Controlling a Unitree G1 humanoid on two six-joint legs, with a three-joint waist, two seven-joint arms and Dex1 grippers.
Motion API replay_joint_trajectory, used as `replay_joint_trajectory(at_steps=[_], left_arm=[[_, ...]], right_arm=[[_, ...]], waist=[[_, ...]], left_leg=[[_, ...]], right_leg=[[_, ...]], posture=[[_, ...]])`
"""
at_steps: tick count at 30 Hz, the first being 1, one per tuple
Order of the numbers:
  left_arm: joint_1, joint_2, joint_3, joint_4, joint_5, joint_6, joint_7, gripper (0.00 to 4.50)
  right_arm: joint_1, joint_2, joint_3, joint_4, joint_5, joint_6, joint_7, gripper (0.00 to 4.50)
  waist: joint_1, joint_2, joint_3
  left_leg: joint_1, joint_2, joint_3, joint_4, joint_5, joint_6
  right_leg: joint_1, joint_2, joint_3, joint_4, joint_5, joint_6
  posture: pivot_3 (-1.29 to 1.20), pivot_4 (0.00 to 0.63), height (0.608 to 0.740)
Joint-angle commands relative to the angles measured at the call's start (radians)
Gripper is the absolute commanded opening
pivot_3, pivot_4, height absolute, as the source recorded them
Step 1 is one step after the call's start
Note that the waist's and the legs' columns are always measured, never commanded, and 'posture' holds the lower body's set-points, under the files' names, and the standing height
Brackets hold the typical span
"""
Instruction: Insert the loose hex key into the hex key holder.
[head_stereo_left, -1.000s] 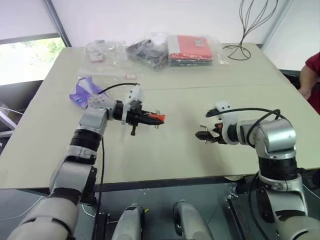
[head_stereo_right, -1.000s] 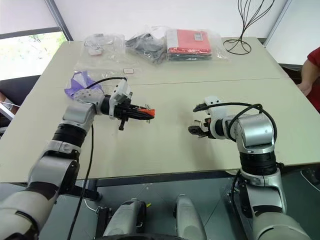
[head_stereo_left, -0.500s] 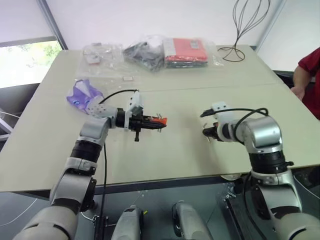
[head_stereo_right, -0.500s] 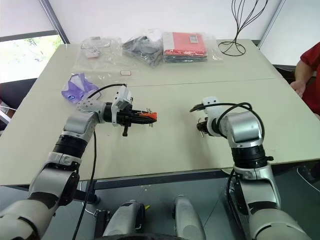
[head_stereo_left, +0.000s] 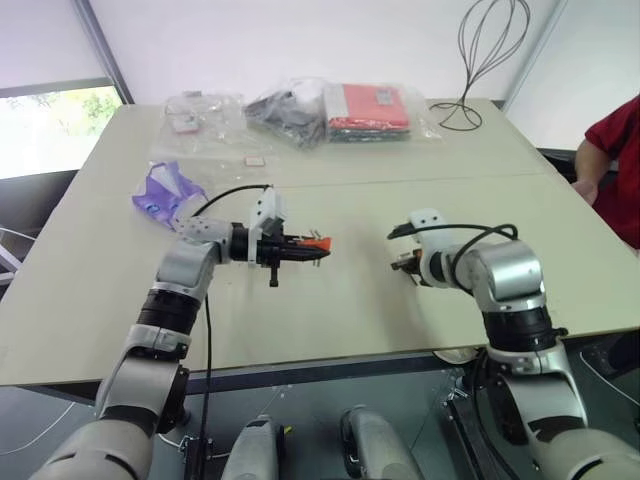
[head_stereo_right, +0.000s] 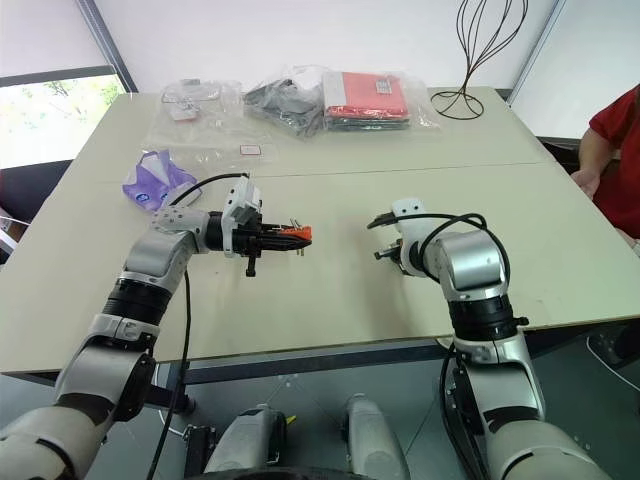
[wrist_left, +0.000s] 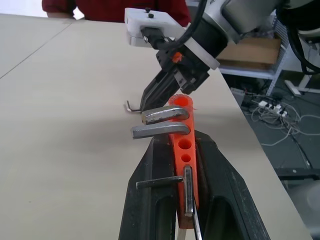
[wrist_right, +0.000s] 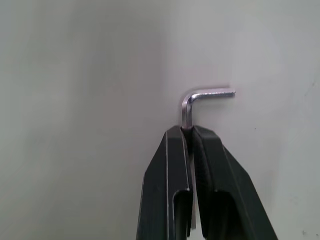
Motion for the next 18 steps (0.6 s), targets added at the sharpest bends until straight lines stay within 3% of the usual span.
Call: replay_joint_trajectory(at_steps=[1,4,6,10,18], left_arm=[[-0.068,0.012,0.012,0.037,-0.024,0.008,-0.03,0.0],[-0.13,0.012,0.009,0.109,-0.036,0.056,-0.08,0.0],[-0.171,0.004,0.01,0.16,-0.031,0.054,-0.097,0.0],[-0.335,-0.039,0.047,0.336,-0.045,0.043,-0.116,0.0],[-0.491,-0.068,0.056,0.529,-0.019,-0.019,-0.193,0.0]], right_arm=[[-0.16,0.02,-0.16,-0.009,0.07,-0.168,0.015,0.08],[-0.175,0.014,-0.219,-0.122,0.189,-0.434,0.186,0.08],[-0.134,0.001,-0.226,-0.201,0.25,-0.492,0.266,0.08],[-0.096,0.108,-0.317,-0.332,0.436,-0.445,0.211,0.08],[-0.036,0.199,-0.273,-0.45,0.564,-0.446,0.103,0.08]], waist=[[0.001,0.009,0.006],[0.005,0.01,0.006],[0.007,0.01,0.006],[0.013,0.01,0.006],[0.006,0.011,0.007]], left_leg=[[-0.002,-0.001,0.001,0.0,0.0,0.0],[-0.005,-0.002,0.002,-0.001,0.0,0.001],[-0.006,-0.002,0.0,-0.002,-0.003,0.005],[-0.017,-0.002,-0.003,-0.002,-0.008,0.014],[-0.022,-0.005,-0.001,0.0,-0.008,0.014]], right_leg=[[-0.002,0.0,0.001,0.0,0.001,0.001],[-0.004,0.002,0.001,0.0,0.002,0.007],[-0.004,0.003,-0.001,0.0,0.0,0.009],[-0.012,0.0,-0.003,0.0,-0.002,0.011],[-0.019,-0.006,-0.001,-0.001,-0.001,0.013]], posture=[[0.0,0.15,0.74],[0.0,0.15,0.74],[0.0,0.15,0.74],[0.0,0.15,0.74],[0.0,0.15,0.74]])
